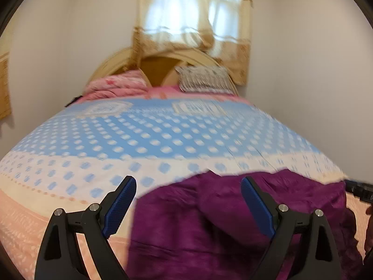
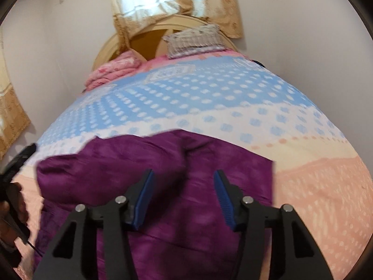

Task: Fold large clothes
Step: 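Lift the hem with both tools and fold it over toward the hood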

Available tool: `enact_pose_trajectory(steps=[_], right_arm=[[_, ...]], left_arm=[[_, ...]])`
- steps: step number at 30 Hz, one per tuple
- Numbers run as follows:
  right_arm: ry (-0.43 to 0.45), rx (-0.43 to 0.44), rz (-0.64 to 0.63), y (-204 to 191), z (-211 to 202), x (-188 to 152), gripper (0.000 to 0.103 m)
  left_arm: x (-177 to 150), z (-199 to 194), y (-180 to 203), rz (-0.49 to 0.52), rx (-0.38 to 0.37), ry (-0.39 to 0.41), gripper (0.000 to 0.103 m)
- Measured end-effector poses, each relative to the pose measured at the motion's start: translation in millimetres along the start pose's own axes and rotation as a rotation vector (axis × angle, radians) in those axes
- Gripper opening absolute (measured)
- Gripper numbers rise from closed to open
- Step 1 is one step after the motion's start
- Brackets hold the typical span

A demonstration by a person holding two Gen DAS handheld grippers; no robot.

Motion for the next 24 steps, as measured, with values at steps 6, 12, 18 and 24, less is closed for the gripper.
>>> enact_pose_trajectory(steps=[6, 12, 18, 24], right_arm=[[-0.110, 0.022, -0.164, -49.7, 18.6, -26.7, 0.054], [-0.301, -0.151, -0.237, -9.1, 24.8, -91.1, 0.054], [-0.175, -0.224, -0.166, -3.4, -13.1, -46.9, 0.054], [-0.017, -0.199, -0.121, -40.3, 0.8, -4.7, 0.050]], left_arm=[[-83.2, 13.9, 38.3, 0.210, -0.006, -0.171, 0.092], [-95.2, 3.3, 37.8, 0.189, -0.052, -0.213, 0.092], [-33.1, -15.1, 35.1, 0.131, -0.029, -0.071, 0.092], [-34.8, 17.3, 38.1, 0.041, 0.140, -0.115, 0.092]])
Point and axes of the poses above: each gripper's, at about its wrist camera, not at the fingertips, and z roughly the way its jaws point, y to its right, x to its top, the point moved 10 cm from there along z, roughly the way its jaws point
